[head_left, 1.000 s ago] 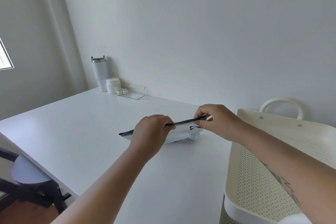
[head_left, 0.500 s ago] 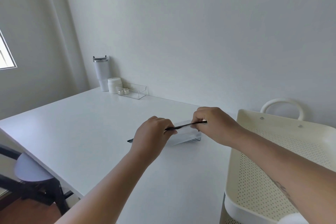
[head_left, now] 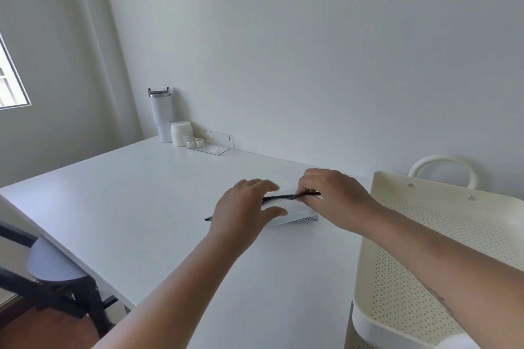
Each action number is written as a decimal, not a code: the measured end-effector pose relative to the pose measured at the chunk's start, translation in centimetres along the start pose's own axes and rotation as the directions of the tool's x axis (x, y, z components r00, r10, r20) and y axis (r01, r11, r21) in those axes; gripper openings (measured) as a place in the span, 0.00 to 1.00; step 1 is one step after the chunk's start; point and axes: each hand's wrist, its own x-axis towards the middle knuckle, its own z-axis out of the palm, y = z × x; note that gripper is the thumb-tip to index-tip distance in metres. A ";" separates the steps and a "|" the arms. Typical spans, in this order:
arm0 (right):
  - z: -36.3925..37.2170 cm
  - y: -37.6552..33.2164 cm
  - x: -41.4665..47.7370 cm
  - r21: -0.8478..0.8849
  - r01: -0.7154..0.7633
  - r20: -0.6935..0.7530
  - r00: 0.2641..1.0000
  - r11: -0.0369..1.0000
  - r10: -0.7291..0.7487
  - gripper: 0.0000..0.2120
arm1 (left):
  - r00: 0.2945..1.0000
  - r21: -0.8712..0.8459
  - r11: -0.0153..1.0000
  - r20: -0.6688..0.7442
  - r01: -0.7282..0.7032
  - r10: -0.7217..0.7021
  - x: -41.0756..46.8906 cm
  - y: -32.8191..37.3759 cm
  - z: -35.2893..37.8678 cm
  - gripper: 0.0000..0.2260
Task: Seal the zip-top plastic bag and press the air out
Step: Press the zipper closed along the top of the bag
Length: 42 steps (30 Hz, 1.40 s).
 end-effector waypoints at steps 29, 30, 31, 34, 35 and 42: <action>0.6 -2.1 -0.3 -0.037 0.019 0.023 1.000 0.999 -0.018 0.05 | 0.993 0.085 0.995 -0.099 -0.049 0.057 -0.6 -0.1 -0.6 0.04; 0.7 -2.3 -0.3 -0.045 0.035 0.023 0.999 0.998 -0.034 0.02 | 0.994 0.081 0.995 -0.092 -0.050 0.058 -0.7 0.0 -0.7 0.04; 0.7 -2.4 -0.3 -0.051 0.041 0.023 0.999 0.998 -0.040 0.04 | 0.995 0.077 0.996 -0.083 -0.051 0.058 -0.7 -0.1 -0.8 0.03; 0.6 -2.2 -0.2 -0.022 0.025 0.028 0.999 0.999 -0.024 0.06 | 0.997 0.042 0.999 -0.070 -0.031 0.033 -1.1 -0.8 -1.2 0.10; 0.4 -2.1 -0.1 -0.018 0.016 0.030 0.999 1.000 -0.016 0.06 | 0.997 0.020 1.000 -0.079 -0.014 0.015 -1.3 -1.2 -1.4 0.12; 0.6 -2.1 -0.5 0.032 0.023 0.008 1.000 0.999 -0.023 0.04 | 0.993 0.030 0.998 -0.100 -0.054 0.057 -1.9 -1.2 -1.9 0.03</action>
